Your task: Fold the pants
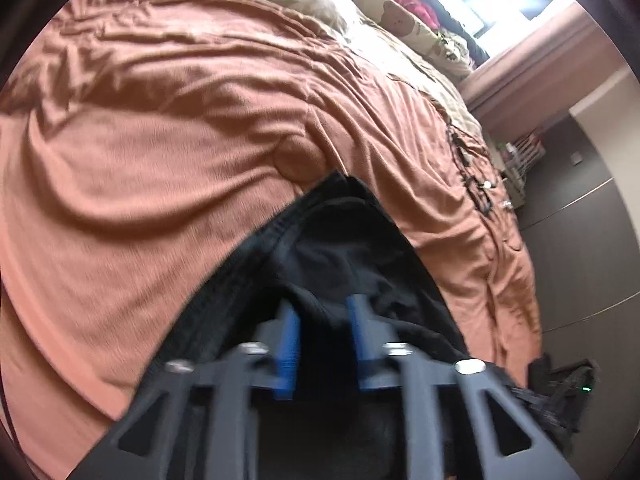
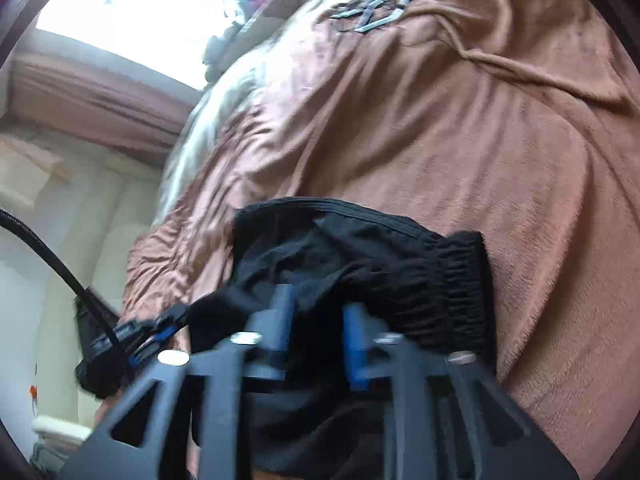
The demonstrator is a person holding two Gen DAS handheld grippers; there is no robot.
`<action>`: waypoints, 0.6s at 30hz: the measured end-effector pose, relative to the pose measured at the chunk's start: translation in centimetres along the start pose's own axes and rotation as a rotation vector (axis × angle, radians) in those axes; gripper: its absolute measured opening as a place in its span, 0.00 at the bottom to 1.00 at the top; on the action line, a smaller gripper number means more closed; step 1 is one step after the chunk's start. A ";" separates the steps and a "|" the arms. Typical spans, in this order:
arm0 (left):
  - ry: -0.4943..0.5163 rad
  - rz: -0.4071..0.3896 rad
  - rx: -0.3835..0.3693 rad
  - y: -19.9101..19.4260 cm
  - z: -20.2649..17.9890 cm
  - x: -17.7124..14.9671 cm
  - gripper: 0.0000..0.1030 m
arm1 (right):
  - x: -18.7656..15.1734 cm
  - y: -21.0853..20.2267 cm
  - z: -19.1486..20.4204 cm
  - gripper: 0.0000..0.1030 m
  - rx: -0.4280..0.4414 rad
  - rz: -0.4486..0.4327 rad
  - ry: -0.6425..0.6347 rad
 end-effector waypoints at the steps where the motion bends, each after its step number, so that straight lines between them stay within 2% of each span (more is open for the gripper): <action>1: 0.019 -0.014 0.021 -0.2 -0.1 0.3 0.65 | 0.1 -0.4 0.3 0.55 0.002 -0.014 -0.019; 2: 0.031 -0.022 0.034 -0.2 -0.1 0.6 0.73 | 0.2 -0.9 0.7 0.61 0.001 -0.030 -0.040; 4: 0.087 -0.045 0.071 -0.4 -0.3 1.0 0.73 | 0.4 -2.0 1.2 0.61 0.001 -0.055 -0.080; 6: 0.134 -0.034 0.103 0.1 -0.4 1.1 0.73 | 0.6 -2.9 1.1 0.61 -0.005 -0.063 -0.108; 11: 0.338 0.017 0.205 1.9 -1.3 0.4 0.73 | 0.3 -4.1 0.6 0.61 -0.155 -0.044 -0.218; 15: 0.433 0.062 0.240 3.2 -1.1 -0.1 0.72 | 0.0 -4.4 0.7 0.61 -0.225 -0.021 -0.274; 18: 0.504 0.115 0.236 4.6 -1.0 -0.3 0.72 | -0.1 -4.3 0.9 0.61 -0.247 -0.012 -0.299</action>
Point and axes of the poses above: each gripper's, at about its wrist camera, not at the fingertips, and y roughly the way its jaws point, z to its left, x to its top, the point moved 5 cm from there along y, roughly the way its jaws point, and after that the axes turned 3 degrees about -y, right-handed, at the moved point
